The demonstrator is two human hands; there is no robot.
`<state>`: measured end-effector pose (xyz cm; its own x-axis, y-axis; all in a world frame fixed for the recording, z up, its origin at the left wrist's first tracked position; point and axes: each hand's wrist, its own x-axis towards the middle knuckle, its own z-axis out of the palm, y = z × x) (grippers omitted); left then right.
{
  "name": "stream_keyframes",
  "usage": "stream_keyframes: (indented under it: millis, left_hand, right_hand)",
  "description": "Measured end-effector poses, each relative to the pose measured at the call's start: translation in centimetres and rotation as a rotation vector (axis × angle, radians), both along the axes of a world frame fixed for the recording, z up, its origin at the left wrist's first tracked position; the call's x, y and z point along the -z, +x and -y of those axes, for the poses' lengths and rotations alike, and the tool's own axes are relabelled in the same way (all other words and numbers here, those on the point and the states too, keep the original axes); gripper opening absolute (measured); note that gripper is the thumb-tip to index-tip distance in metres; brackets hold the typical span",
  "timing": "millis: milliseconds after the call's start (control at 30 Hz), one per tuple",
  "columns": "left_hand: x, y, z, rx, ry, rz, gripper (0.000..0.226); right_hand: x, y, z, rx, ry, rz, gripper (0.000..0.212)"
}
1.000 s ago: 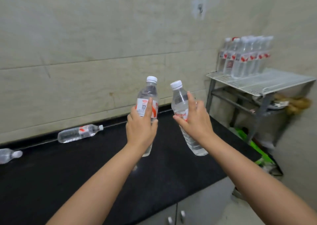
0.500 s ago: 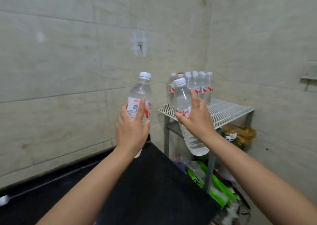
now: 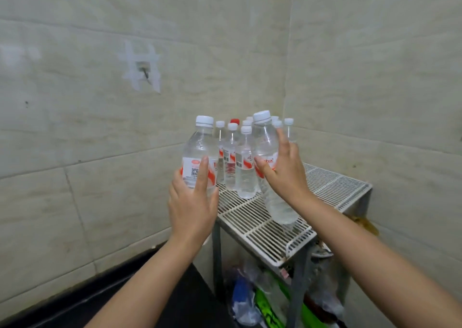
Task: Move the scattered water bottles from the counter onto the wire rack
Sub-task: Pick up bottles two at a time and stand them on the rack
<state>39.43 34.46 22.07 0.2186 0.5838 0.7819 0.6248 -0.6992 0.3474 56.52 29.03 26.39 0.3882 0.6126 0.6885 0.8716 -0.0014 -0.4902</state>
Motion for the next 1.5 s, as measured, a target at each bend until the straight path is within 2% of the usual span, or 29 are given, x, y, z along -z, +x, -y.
stream_keyframes:
  millis: [167, 333, 400, 567, 633, 733, 867, 967, 1067, 1133, 1200, 1267, 1333, 1433, 1500]
  left_hand:
    - [1.6, 7.9, -2.7, -0.044, -0.054, 0.042, 0.080]
    - [2.6, 15.6, -3.7, -0.060, -0.108, 0.171, 0.071]
    - [3.1, 18.1, -4.3, -0.067, -0.111, 0.230, 0.068]
    - [3.8, 22.6, -5.2, -0.074, -0.151, 0.271, 0.066]
    - [4.4, 23.8, -5.6, -0.101, -0.149, 0.266, 0.070]
    - [5.3, 24.9, -5.8, -0.158, -0.209, 0.241, 0.091]
    - [4.9, 25.7, -5.4, -0.222, -0.345, 0.329, 0.101]
    - [4.2, 25.5, -4.8, -0.248, -0.424, 0.369, 0.098]
    - [2.6, 24.8, -4.2, -0.248, -0.382, 0.368, 0.097]
    - [0.4, 24.1, -4.6, -0.264, -0.315, 0.393, 0.090]
    - [-2.4, 23.4, -5.6, -0.311, -0.284, 0.410, 0.082]
    - [-5.0, 23.1, -6.5, -0.369, -0.296, 0.310, 0.074]
    - [-6.7, 23.1, -7.0, -0.424, -0.317, 0.116, 0.061]
    - [-7.7, 23.0, -7.3, -0.404, -0.327, -0.089, 0.052]
    - [-8.3, 22.0, -7.3, -0.316, -0.344, -0.116, 0.058]
  right_hand:
    - [1.8, 7.8, -4.4, -0.118, 0.072, -0.052, 0.083]
    - [3.4, 14.9, -8.1, -0.273, 0.031, -0.073, 0.088]
    - [3.8, 17.2, -9.4, -0.370, 0.034, -0.134, 0.091]
    - [5.0, 20.7, -11.8, -0.563, 0.036, -0.348, 0.077]
    - [5.8, 21.1, -12.2, -0.609, -0.004, -0.353, 0.079]
    - [6.5, 21.5, -12.3, -0.657, -0.031, -0.309, 0.092]
    - [5.6, 23.1, -12.0, -0.669, -0.089, -0.360, 0.073]
    - [4.4, 24.0, -11.8, -0.651, -0.128, -0.275, 0.066]
    - [1.5, 24.2, -11.9, -0.555, -0.067, -0.176, 0.064]
    - [-1.4, 23.8, -12.0, -0.445, -0.089, -0.011, 0.058]
    - [-3.9, 23.2, -12.3, -0.321, -0.200, 0.204, 0.051]
    - [-5.4, 22.6, -12.8, -0.246, -0.287, 0.386, 0.046]
    - [-6.2, 22.1, -13.4, -0.206, -0.352, 0.520, 0.043]
    - [-6.8, 22.2, -13.4, -0.290, -0.429, 0.537, 0.025]
    - [-7.5, 22.8, -13.0, -0.433, -0.504, 0.539, 0.027]
